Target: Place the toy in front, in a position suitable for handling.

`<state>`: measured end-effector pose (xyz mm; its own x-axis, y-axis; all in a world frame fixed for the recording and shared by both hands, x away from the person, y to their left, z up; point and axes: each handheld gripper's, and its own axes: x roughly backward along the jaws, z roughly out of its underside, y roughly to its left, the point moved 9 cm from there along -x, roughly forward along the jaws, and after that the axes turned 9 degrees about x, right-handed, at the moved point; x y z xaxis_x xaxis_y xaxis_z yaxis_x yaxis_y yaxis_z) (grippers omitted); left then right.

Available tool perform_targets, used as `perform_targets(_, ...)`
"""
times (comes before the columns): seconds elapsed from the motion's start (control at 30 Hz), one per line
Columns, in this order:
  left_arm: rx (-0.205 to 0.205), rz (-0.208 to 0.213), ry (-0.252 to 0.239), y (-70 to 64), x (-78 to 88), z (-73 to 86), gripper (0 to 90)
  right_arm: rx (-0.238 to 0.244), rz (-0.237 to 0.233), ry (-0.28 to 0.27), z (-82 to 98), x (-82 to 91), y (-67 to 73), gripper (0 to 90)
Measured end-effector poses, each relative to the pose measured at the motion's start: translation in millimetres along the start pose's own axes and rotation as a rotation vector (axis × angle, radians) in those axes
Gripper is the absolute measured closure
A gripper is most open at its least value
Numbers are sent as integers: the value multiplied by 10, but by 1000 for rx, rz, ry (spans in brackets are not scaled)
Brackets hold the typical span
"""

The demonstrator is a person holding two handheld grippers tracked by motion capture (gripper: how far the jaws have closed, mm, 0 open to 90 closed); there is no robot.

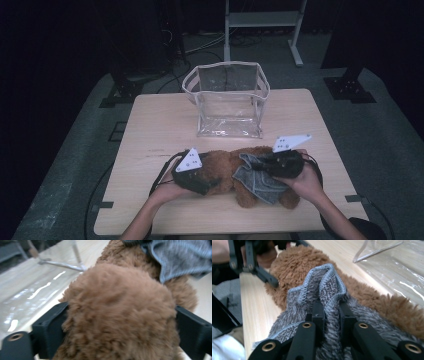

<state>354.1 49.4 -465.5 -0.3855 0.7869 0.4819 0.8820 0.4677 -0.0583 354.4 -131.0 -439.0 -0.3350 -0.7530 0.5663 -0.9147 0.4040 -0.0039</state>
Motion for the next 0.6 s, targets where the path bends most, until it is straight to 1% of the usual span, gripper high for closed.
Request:
perform_targets(0.03,2,3,13,-4,4,12,44,15,1,-5,29,24,64,783)
perform_targets(0.07,10,13,24,-10,0,30,28,19,-2,-4,52,44,113,784)
perform_targets(0.1,21,25,30,-21,-7,46,21,36,-1,3,74,58,154,784)
perform_targets(0.13,16,30,36,-30,-22,71,21,47,0,10,89,68,183,784)
perform_targets(0.17,-7,22,39,-41,-24,89,66,52,-1,19,99,80,220,782)
perform_targets(0.2,-43,2,38,-47,-24,99,140,53,-1,25,89,90,242,781)
perform_targets(0.23,-55,-5,32,-52,-22,102,184,66,4,29,56,105,265,780)
perform_targets(0.27,-62,-9,23,-57,-24,104,202,86,16,23,-2,121,280,777)
perform_targets(0.3,-77,-13,19,-57,-23,105,217,96,24,7,-88,125,295,775)
perform_targets(0.37,-96,-20,17,-58,-23,108,229,112,34,-7,-178,78,293,770)
perform_targets(0.47,-105,-33,8,-44,-6,119,241,134,36,17,-165,-32,273,768)
perform_targets(0.5,-105,-32,5,-46,0,122,246,144,32,19,-138,-26,269,769)
perform_targets(0.57,-100,-35,-3,-61,4,129,247,124,28,3,-94,57,267,772)
perform_targets(0.6,-102,-37,-5,-67,7,129,247,128,35,3,-63,96,262,773)
